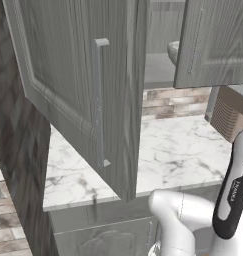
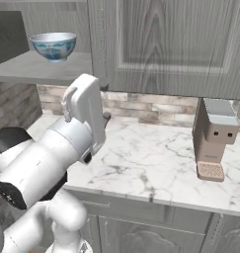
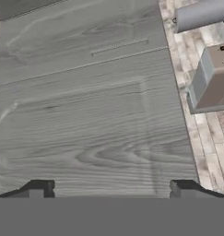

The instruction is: Open the cabinet. Pick the bowls from the counter and place them in the cabinet. Then close the cabinet.

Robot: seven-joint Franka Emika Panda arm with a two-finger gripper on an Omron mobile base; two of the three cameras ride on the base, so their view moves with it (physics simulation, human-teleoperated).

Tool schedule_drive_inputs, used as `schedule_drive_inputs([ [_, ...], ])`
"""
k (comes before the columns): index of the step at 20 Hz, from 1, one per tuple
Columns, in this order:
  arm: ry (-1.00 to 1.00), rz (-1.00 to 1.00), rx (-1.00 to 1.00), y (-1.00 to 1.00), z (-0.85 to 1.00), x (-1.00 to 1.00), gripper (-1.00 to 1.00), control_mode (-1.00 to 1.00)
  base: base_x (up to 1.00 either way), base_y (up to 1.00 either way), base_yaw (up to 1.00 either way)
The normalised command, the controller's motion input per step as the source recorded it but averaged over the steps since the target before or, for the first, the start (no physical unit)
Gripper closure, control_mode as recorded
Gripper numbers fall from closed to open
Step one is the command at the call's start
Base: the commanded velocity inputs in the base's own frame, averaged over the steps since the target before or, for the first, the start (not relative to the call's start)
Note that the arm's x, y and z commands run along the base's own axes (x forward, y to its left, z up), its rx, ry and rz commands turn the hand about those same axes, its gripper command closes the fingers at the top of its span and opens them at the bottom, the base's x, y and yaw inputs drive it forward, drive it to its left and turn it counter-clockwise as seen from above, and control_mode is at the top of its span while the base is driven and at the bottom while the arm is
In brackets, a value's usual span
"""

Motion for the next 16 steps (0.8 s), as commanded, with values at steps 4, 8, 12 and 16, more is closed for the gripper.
schedule_drive_inputs([
  [4,0.28,0.12,0.00,0.00,0.01,-0.57,-1.00,-1.00,0.00,0.00,0.00],
  [8,0.25,0.20,0.00,0.00,0.08,-0.62,-1.00,-1.00,0.00,0.00,0.00],
  [12,0.23,0.24,0.00,0.00,0.04,-0.65,-1.00,-1.00,0.00,0.00,0.00],
  [16,0.17,0.23,0.00,0.01,0.01,-0.62,-1.00,-1.00,0.00,0.00,0.00],
])
